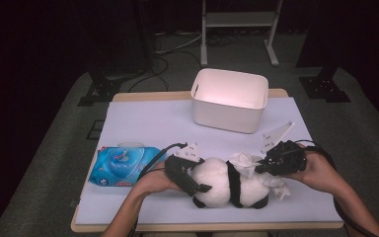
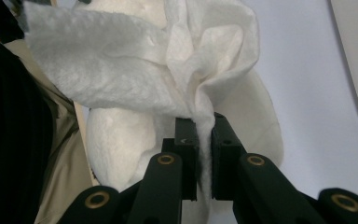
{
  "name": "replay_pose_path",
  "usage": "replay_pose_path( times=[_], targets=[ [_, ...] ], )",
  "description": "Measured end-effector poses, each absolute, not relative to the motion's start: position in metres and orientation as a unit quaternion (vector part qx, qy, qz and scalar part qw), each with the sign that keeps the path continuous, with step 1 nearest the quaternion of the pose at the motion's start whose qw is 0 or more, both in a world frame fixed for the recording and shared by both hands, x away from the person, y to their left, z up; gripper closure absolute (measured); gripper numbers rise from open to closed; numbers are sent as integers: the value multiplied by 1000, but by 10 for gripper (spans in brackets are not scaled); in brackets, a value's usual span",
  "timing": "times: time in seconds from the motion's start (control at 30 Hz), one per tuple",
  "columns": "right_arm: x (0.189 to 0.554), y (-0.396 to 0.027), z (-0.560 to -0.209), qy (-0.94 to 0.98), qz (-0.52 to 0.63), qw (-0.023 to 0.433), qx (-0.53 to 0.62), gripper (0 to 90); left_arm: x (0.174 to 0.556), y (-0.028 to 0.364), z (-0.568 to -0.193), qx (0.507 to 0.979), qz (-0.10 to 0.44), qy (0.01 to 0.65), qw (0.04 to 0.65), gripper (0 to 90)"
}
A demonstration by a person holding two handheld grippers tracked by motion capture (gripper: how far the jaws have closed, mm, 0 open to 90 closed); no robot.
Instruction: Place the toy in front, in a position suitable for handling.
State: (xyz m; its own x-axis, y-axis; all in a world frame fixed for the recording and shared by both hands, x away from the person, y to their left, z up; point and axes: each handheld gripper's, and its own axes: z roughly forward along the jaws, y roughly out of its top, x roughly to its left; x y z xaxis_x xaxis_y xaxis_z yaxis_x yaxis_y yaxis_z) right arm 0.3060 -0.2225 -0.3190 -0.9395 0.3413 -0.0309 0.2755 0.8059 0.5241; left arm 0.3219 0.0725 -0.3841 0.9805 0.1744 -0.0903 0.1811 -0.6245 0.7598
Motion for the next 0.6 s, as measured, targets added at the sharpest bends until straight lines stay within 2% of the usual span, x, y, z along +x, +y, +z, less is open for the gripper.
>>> replay_pose_path(
  times=[0.6],
  targets=[
    [330, -182, -321, 960, 241, 33, 138, 831, 321, 72, -383, 904, -3, 96, 417, 79]
  ],
)
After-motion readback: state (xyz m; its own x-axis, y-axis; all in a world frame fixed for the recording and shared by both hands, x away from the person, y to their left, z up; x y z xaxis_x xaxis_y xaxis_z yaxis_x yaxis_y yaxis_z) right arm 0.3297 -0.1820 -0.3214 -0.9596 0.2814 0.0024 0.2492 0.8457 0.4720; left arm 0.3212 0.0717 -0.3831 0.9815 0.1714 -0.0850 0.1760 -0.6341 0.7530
